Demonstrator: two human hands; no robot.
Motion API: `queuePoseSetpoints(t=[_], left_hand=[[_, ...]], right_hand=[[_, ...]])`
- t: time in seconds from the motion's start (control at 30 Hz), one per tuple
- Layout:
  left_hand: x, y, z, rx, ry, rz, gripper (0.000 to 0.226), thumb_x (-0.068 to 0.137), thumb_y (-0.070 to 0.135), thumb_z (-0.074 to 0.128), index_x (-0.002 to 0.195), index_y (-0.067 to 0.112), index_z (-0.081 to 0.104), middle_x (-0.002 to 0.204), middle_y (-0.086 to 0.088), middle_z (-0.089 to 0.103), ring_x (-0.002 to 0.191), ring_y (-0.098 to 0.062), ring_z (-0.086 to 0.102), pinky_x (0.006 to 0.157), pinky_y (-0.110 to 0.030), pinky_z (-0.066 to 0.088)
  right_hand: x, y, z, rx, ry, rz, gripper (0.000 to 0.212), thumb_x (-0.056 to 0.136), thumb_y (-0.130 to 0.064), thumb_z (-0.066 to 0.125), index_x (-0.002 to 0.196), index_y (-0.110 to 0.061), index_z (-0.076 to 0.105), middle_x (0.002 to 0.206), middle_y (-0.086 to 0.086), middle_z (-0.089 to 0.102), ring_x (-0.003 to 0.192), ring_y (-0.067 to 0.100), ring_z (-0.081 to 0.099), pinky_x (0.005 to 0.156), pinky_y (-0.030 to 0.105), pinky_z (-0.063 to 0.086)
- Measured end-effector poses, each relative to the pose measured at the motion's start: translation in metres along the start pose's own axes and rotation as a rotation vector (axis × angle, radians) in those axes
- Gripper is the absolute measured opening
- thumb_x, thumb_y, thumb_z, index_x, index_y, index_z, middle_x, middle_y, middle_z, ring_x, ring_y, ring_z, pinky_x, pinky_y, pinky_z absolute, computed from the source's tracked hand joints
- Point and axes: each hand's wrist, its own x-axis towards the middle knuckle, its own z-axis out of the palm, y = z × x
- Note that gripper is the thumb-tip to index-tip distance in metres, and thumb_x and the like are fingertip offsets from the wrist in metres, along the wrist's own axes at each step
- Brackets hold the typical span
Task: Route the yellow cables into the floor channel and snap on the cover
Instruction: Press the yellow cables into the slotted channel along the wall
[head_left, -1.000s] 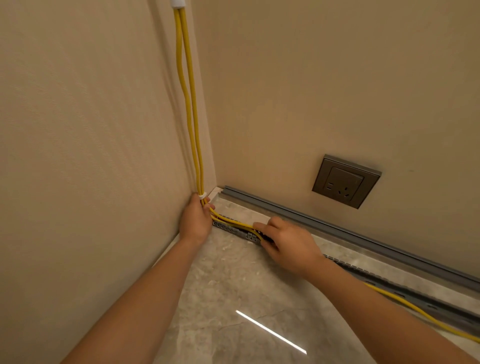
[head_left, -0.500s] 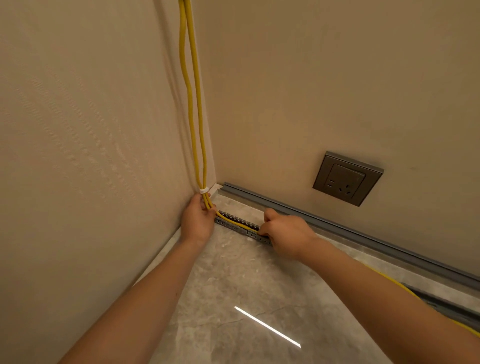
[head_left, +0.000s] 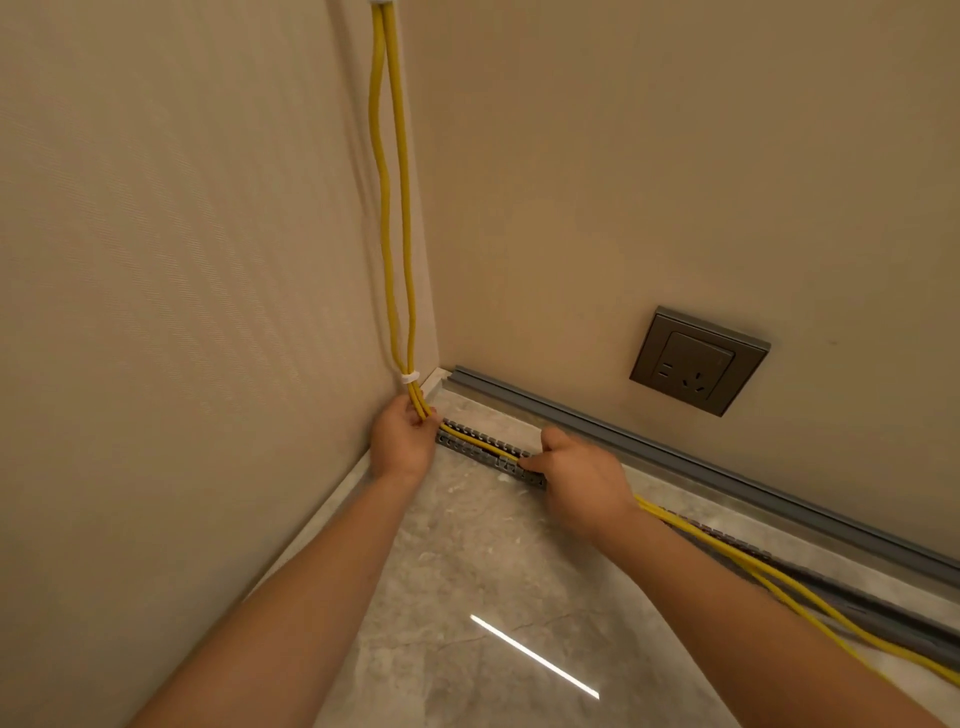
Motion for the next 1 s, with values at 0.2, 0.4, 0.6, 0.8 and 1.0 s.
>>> queuePoseSetpoints(t=[0.2, 0.4, 0.6, 0.8, 1.0], left_hand=[[-0.049, -0.002, 0.017, 0.057, 0.300, 0.114, 0.050, 0.082, 0.001, 0.067, 0.127, 0.006, 0.045, 0.128, -0.013, 0.048, 0.116, -0.026, 0.052, 0.096, -0.033, 0.042], [-0.078, -0.004, 0.042, 0.666, -0.327, 0.695, 0.050, 0.096, 0.016, 0.039, 0.146, 0.017, 0.036, 0.153, -0.001, 0.035, 0.143, -0.018, 0.027, 0.121, -0.036, 0.017], [-0.077, -0.014, 0.042, 1.036, -0.456, 0.738, 0.073, 0.090, 0.054, 0.007, 0.154, 0.018, 0.000, 0.163, -0.001, -0.005, 0.149, -0.014, -0.008, 0.121, -0.034, -0.006], [-0.080, 0.000, 0.041, 1.147, -0.494, 0.682, 0.074, 0.097, 0.057, 0.025, 0.154, 0.019, -0.005, 0.162, -0.002, -0.009, 0.149, -0.016, -0.009, 0.122, -0.036, -0.003], [-0.088, 0.014, 0.042, 1.106, -0.474, 0.655, 0.071, 0.098, 0.051, 0.031, 0.154, 0.013, 0.009, 0.161, -0.008, 0.001, 0.149, -0.025, 0.000, 0.120, -0.037, 0.009]], right_hand=[[0.003, 0.004, 0.001, 0.172, 0.085, 0.109, 0.037, 0.087, -0.006, 0.050, 0.111, -0.028, 0.068, 0.110, -0.003, 0.063, 0.099, 0.025, 0.061, 0.071, 0.032, 0.048], [0.003, 0.005, -0.001, 0.350, 0.105, 0.208, 0.027, 0.083, -0.007, 0.052, 0.096, -0.026, 0.066, 0.106, -0.003, 0.066, 0.098, 0.023, 0.061, 0.067, 0.027, 0.041], [-0.007, 0.010, -0.005, 0.441, 0.118, 0.308, 0.018, 0.082, -0.020, 0.061, 0.098, -0.023, 0.054, 0.111, 0.000, 0.052, 0.085, 0.025, 0.059, 0.064, 0.032, 0.046], [-0.032, 0.031, -0.016, 0.475, 0.069, 0.389, 0.019, 0.079, -0.020, 0.060, 0.098, -0.020, 0.061, 0.096, -0.001, 0.055, 0.085, 0.024, 0.059, 0.068, 0.034, 0.049], [-0.035, 0.028, -0.013, 0.482, 0.133, 0.358, 0.028, 0.084, -0.004, 0.053, 0.095, -0.014, 0.077, 0.100, 0.003, 0.073, 0.096, 0.022, 0.065, 0.079, 0.029, 0.050]])
